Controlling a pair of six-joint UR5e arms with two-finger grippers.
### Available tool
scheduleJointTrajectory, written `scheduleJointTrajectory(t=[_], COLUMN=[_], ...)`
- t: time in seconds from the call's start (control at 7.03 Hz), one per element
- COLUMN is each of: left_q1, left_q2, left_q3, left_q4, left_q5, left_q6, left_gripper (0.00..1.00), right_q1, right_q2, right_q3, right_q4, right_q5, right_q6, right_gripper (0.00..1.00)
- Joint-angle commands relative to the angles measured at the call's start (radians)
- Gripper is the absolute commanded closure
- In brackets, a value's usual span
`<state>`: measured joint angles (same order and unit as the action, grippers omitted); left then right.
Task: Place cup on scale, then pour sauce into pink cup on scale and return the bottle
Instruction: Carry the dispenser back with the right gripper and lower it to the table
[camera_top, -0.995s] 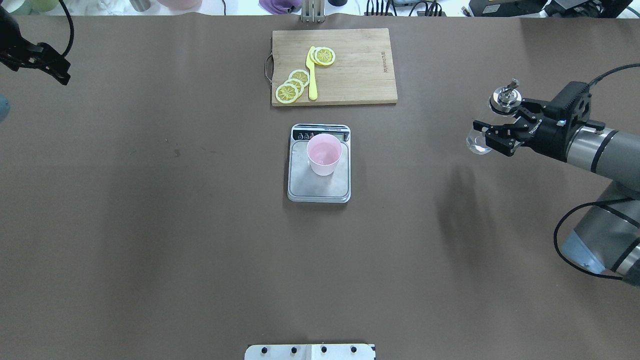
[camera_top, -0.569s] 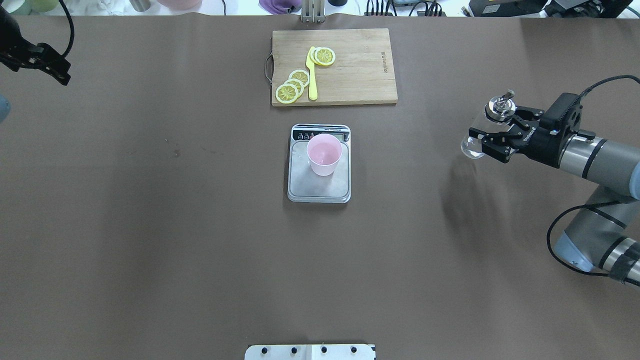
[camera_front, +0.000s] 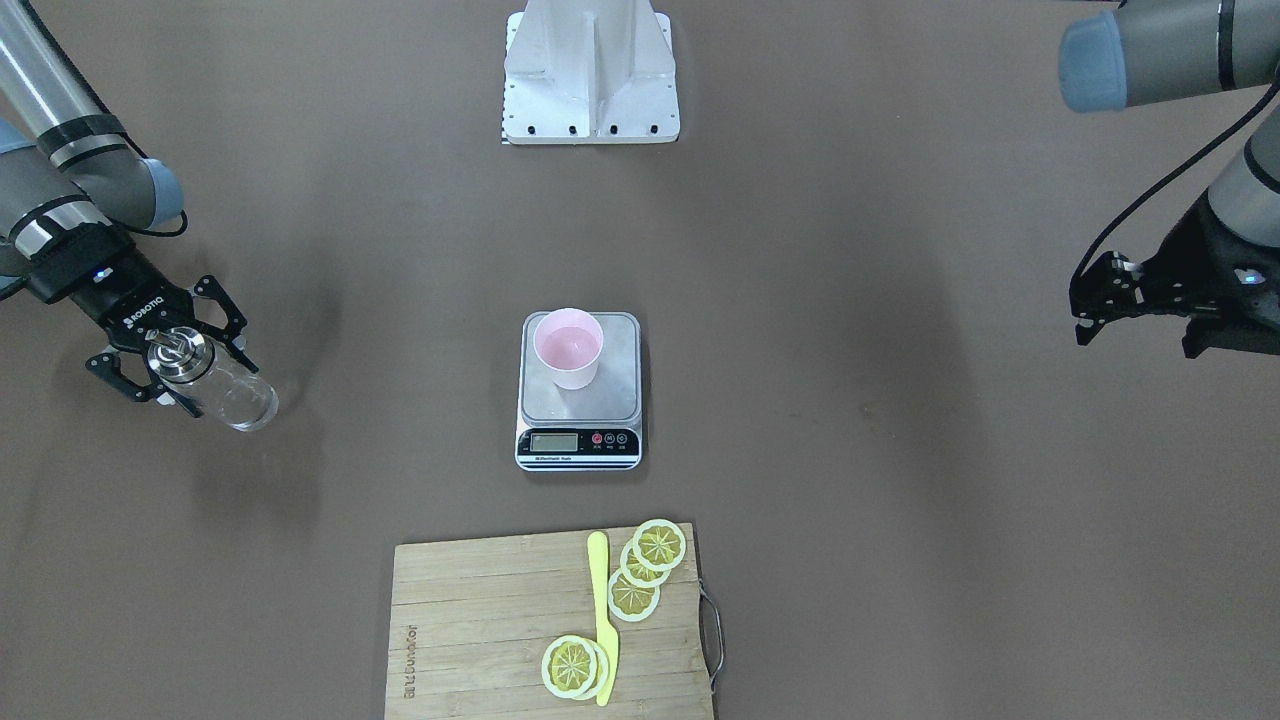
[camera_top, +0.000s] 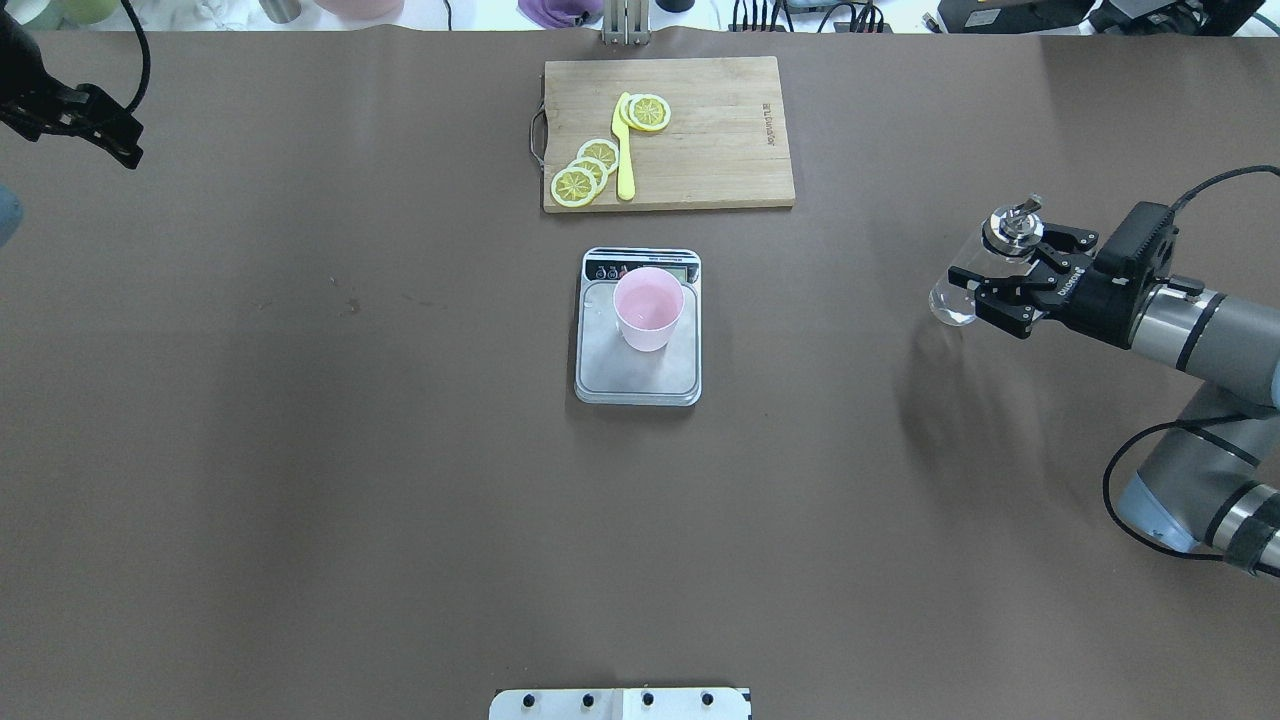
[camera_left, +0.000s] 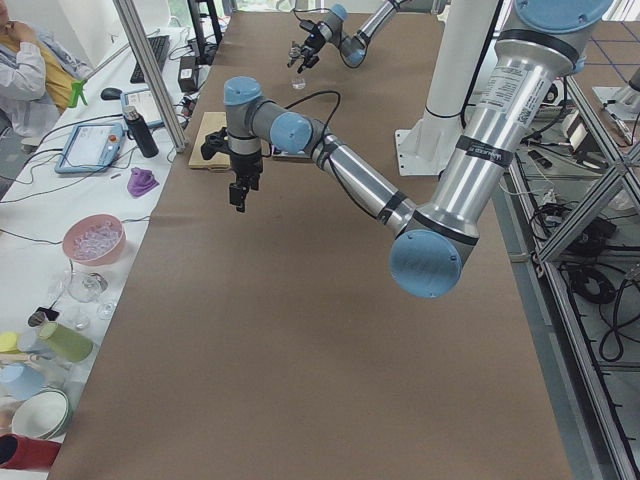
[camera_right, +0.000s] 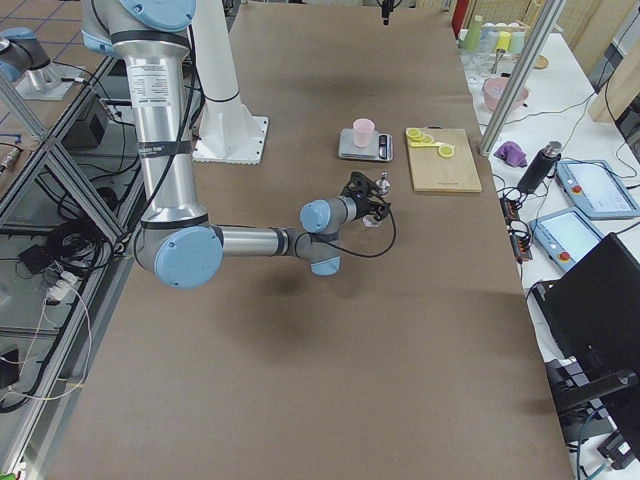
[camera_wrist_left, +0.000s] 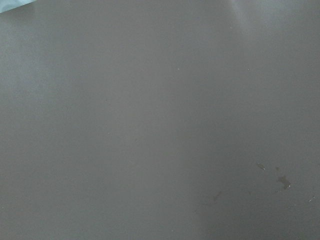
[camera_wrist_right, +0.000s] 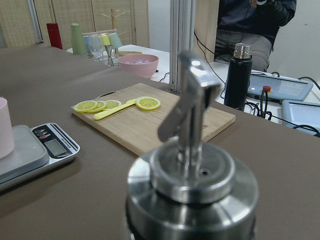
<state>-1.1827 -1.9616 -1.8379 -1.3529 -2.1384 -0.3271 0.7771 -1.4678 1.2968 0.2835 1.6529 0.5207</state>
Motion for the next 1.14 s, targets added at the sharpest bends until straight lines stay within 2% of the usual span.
scheduleJointTrajectory(t=[0.0,0.28,0.43,0.57,1.0], left_q1=[0.0,0.0,0.0,0.0,0.0], left_q2=[-0.002,-0.002,-0.002,-0.002,-0.003], left_q3=[0.0,0.0,0.0,-0.001,-0.003], left_q4=[0.0,0.0,0.0,0.0,0.001], left_q5=[0.0,0.0,0.0,0.0,0.0], left_q6=[-0.001,-0.001,-0.001,-0.001,-0.003], left_gripper=[0.03,0.03,0.03,0.02,0.03], right_q1=[-0.022,-0.027,-0.028,-0.027,-0.024], right_q2=[0.009,0.01,0.01,0.009,0.003], right_q3=[-0.15,-0.152,-0.149,-0.145,-0.142], right_q4=[0.187,0.198,0.2,0.215,0.217], right_q5=[-0.031,-0.033,-0.032,-0.032,-0.021], right_q6=[-0.019,-0.03,-0.071,-0.061,-0.07], right_gripper=[1.0,1.0,0.7,0.01,0.0])
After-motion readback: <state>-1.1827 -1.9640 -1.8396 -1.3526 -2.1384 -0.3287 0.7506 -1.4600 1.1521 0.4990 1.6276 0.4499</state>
